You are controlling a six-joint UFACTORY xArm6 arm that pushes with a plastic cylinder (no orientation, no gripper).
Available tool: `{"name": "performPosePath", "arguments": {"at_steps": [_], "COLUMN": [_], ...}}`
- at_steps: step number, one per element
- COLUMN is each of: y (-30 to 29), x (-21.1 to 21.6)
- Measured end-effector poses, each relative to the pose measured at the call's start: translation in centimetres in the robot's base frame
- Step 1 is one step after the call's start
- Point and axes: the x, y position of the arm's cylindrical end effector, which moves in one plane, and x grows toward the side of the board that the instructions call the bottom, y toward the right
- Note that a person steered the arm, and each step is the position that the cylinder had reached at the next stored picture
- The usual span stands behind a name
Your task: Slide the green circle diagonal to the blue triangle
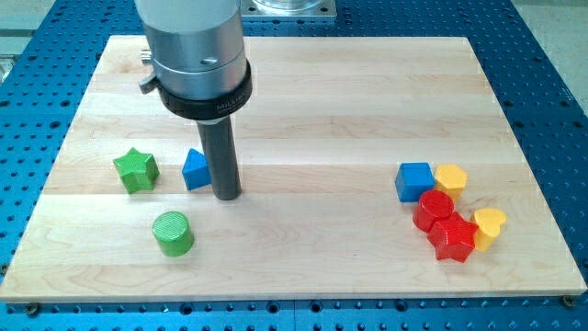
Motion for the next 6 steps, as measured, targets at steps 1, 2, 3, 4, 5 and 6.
{"name": "performPosePath", "arguments": {"at_steps": [1,2,3,4,5,6], "y": [-3.8,-4.7,-6.3,-9.3,-7.3,-2.8], "x": [-0.7,1.4,1.4,1.6,4.2,6.2]}}
